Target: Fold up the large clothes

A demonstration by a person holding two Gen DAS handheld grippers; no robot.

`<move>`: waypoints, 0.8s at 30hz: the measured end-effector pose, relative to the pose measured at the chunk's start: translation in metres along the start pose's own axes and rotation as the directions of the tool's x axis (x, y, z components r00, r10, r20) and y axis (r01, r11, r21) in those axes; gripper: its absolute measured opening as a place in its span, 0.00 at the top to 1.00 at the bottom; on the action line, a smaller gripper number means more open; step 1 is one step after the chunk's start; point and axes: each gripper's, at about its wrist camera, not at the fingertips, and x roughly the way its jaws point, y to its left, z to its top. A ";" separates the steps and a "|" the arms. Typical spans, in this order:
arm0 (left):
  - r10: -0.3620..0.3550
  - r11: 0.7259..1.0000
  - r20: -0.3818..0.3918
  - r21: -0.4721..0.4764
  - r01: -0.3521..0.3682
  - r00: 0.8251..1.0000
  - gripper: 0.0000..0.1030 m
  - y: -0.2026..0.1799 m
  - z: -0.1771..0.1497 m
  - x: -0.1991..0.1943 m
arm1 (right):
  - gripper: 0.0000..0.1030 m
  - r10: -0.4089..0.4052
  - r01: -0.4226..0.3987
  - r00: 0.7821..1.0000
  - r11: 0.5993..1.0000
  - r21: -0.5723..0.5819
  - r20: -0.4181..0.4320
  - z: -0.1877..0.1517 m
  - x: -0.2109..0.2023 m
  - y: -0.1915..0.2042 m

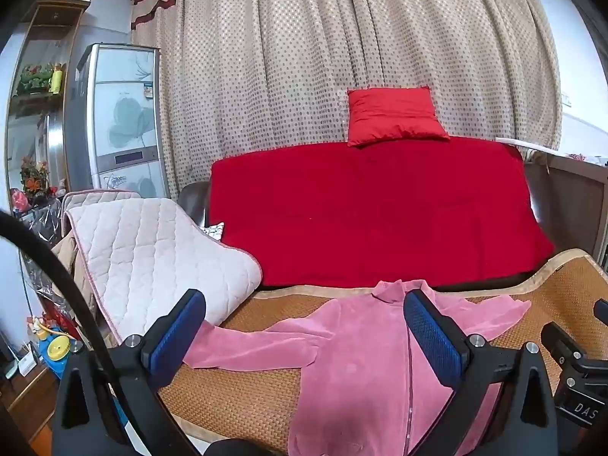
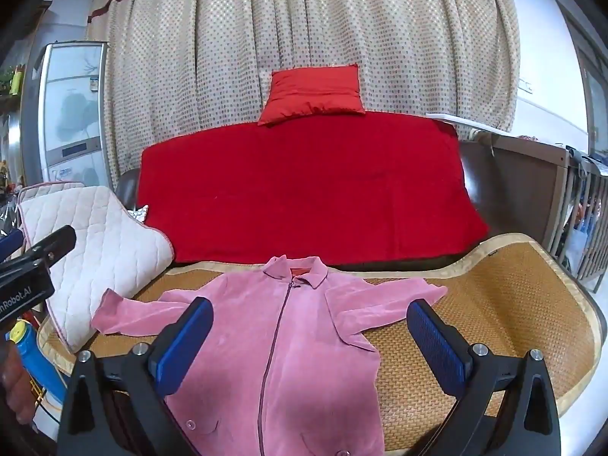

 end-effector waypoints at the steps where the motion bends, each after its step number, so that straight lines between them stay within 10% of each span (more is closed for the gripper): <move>1: 0.000 1.000 -0.001 0.000 0.000 1.000 0.00 0.000 -0.001 0.000 | 0.00 0.001 -0.001 1.000 1.000 0.001 -0.002 0.000 0.000 0.001; 24: 0.012 1.000 -0.012 0.004 -0.012 1.000 0.00 0.003 0.002 0.002 | 0.00 0.001 0.000 1.000 1.000 0.007 -0.018 0.015 -0.009 0.000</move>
